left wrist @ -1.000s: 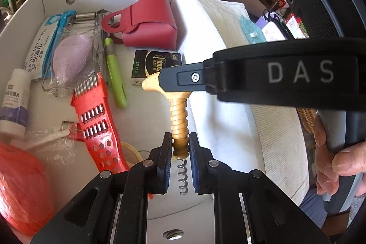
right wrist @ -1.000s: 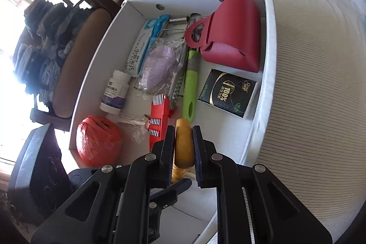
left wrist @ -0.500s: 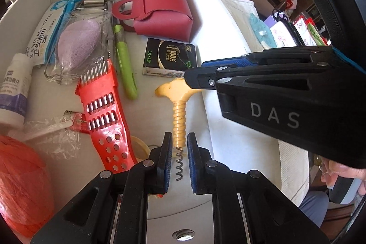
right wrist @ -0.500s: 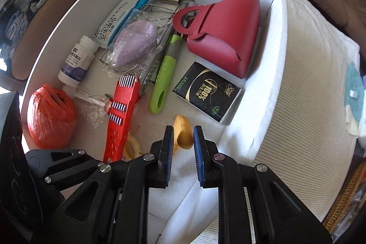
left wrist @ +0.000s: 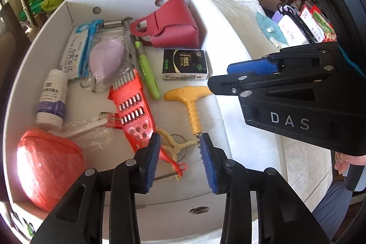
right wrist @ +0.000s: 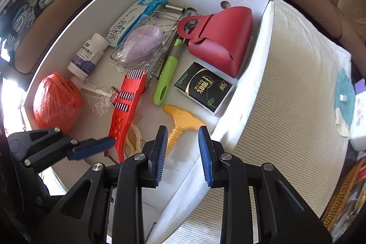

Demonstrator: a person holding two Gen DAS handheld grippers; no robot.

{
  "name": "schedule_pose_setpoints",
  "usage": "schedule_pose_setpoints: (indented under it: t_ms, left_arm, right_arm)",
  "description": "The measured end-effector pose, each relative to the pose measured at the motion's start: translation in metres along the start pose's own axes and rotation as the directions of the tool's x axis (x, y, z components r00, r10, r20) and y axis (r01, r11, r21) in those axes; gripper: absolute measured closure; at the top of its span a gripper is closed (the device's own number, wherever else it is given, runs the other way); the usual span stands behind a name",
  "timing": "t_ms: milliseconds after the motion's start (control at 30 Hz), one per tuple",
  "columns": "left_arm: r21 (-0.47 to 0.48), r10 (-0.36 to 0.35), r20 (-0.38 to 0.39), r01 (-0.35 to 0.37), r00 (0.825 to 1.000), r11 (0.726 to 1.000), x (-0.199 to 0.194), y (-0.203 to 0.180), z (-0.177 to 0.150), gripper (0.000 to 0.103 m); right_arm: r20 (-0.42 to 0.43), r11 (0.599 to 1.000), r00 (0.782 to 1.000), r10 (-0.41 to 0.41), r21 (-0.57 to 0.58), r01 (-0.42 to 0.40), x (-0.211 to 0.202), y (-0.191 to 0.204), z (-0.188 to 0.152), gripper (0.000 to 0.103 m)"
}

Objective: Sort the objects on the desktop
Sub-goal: 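Lower the corkscrew into the box and open the right gripper, then withdraw the right gripper from the box back over the table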

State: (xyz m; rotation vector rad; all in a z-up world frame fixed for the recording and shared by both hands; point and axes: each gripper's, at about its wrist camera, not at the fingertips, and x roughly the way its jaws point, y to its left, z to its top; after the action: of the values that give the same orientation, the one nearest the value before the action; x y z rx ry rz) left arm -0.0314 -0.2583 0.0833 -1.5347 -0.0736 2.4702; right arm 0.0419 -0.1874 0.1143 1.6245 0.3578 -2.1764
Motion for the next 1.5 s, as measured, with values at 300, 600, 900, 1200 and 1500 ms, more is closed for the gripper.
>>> schedule_pose_setpoints:
  t_ms: [300, 600, 900, 1200, 1500]
  left_arm:
    - [-0.039, 0.057, 0.053, -0.055, 0.997, 0.998, -0.039, 0.005, -0.011, 0.015]
    - [-0.077, 0.096, 0.081, -0.089, 0.992, 0.993, -0.070, -0.002, -0.019, 0.000]
    - [-0.037, 0.118, 0.107, -0.114, 0.987, 0.993, -0.088, -0.037, -0.026, 0.000]
    - [-0.034, 0.120, 0.119, -0.117, 0.986, 0.993, -0.085, -0.072, -0.022, 0.000]
    - [-0.029, 0.132, 0.157, -0.129, 0.979, 0.991, -0.080, -0.111, -0.010, 0.000]
  right_arm:
    - [0.089, 0.998, 0.994, 0.064, 0.022, -0.066, -0.031, 0.003, -0.027, 0.025]
    - [0.165, 0.999, 0.986, 0.027, 0.033, -0.033, -0.067, 0.001, -0.059, 0.000]
    - [0.216, 0.993, 0.975, 0.043, 0.101, -0.066, -0.094, -0.028, -0.099, 0.000]
    - [0.255, 0.985, 0.967, 0.023, 0.160, -0.066, -0.112, -0.070, -0.132, 0.000]
    - [0.251, 0.974, 0.967, -0.049, 0.226, -0.009, -0.108, -0.111, -0.173, 0.000]
